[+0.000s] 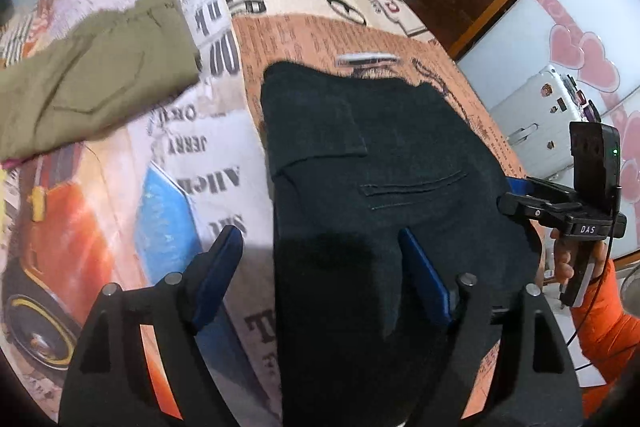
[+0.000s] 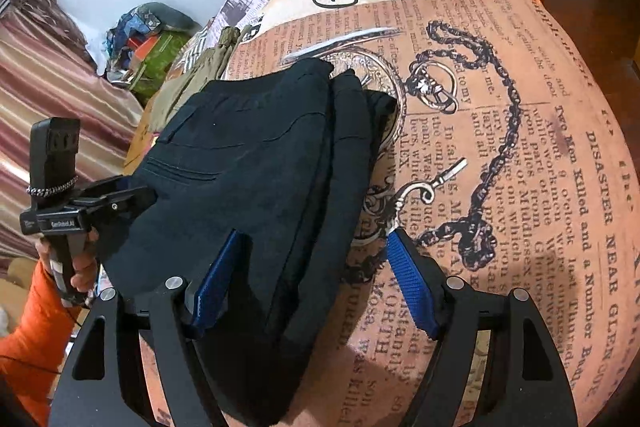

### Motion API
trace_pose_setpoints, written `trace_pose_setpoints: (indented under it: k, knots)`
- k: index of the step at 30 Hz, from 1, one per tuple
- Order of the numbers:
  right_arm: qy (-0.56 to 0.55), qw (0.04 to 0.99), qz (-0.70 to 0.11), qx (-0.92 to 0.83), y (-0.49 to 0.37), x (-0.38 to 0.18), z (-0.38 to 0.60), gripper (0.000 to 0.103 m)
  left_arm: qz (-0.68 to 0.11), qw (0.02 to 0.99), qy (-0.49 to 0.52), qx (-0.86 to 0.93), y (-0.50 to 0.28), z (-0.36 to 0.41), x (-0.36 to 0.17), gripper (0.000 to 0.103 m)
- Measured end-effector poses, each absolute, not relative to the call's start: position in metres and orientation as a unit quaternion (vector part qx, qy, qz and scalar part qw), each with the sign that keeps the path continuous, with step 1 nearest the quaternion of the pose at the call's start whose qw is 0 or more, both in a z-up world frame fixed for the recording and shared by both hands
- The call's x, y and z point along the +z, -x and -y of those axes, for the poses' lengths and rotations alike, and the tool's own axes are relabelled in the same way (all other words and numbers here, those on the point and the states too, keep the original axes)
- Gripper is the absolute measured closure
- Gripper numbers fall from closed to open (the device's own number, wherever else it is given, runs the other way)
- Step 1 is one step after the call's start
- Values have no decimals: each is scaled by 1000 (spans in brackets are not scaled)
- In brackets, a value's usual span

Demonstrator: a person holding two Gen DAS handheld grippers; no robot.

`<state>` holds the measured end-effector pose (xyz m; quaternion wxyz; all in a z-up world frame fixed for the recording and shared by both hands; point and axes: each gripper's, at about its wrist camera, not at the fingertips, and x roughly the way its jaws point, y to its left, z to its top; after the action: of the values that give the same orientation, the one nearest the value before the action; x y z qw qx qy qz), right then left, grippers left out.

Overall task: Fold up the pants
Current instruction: 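Grasp the folded black pants stack with both grippers from opposite sides, then lift the black pants stack with both grippers and carry it over the olive pants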

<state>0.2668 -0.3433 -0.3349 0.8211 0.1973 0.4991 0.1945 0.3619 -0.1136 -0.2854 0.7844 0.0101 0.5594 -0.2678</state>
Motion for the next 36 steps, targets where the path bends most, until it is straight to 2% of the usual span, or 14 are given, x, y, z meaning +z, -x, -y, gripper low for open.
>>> trace_pose_setpoints:
  k: [4, 7, 9, 12, 18, 31, 34, 36]
  knots:
    - [-173, 818, -506, 210, -266, -334, 335, 31, -577, 771, -18, -270, -365, 118, -291, 20]
    - [-171, 813, -514, 215, -270, -345, 331, 24, -594, 756, -25, -272, -365, 127, -306, 18]
    - [-182, 810, -514, 219, -272, -352, 333, 20, -585, 764, -35, -269, -364, 131, -309, 12]
    - [-180, 810, -510, 227, -275, -357, 333, 15, -587, 764, -28, -268, -368, 134, -313, 8]
    - [-188, 805, -511, 236, -281, -358, 330, 8, -590, 757, -26, -281, -376, 146, -318, 7]
    - [-197, 794, -512, 263, -298, -355, 321, 8, -592, 738, -14, -324, -383, 160, -320, 9]
    - [-194, 794, -510, 268, -300, -353, 320, 17, -587, 742, -18, -323, -382, 161, -318, 16]
    - [-184, 798, -504, 273, -299, -349, 318, 28, -582, 747, -23, -320, -381, 161, -315, 24]
